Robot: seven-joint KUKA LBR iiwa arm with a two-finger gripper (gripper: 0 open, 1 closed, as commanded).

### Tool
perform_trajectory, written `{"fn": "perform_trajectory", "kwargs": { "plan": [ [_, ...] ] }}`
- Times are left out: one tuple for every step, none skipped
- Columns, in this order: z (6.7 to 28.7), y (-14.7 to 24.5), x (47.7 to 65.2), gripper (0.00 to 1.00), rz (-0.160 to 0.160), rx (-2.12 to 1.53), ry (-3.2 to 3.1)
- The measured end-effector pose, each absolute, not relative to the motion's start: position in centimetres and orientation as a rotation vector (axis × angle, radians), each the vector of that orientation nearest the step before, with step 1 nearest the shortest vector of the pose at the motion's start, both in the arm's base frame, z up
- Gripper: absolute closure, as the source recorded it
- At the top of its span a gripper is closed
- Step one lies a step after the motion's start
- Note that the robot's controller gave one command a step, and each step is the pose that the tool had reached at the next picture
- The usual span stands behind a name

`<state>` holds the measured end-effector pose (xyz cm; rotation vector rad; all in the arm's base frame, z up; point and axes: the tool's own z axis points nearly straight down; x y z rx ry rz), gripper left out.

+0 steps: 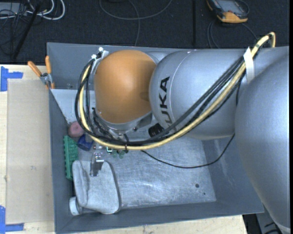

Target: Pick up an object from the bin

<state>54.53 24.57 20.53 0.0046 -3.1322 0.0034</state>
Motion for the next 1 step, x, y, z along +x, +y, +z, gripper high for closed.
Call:
{"fn": "perform_trajectory", "kwargs": {
  "plan": [
    [11.81,23.58,59.52,0.00,0.007,0.037,-3.160]
  ]
}}
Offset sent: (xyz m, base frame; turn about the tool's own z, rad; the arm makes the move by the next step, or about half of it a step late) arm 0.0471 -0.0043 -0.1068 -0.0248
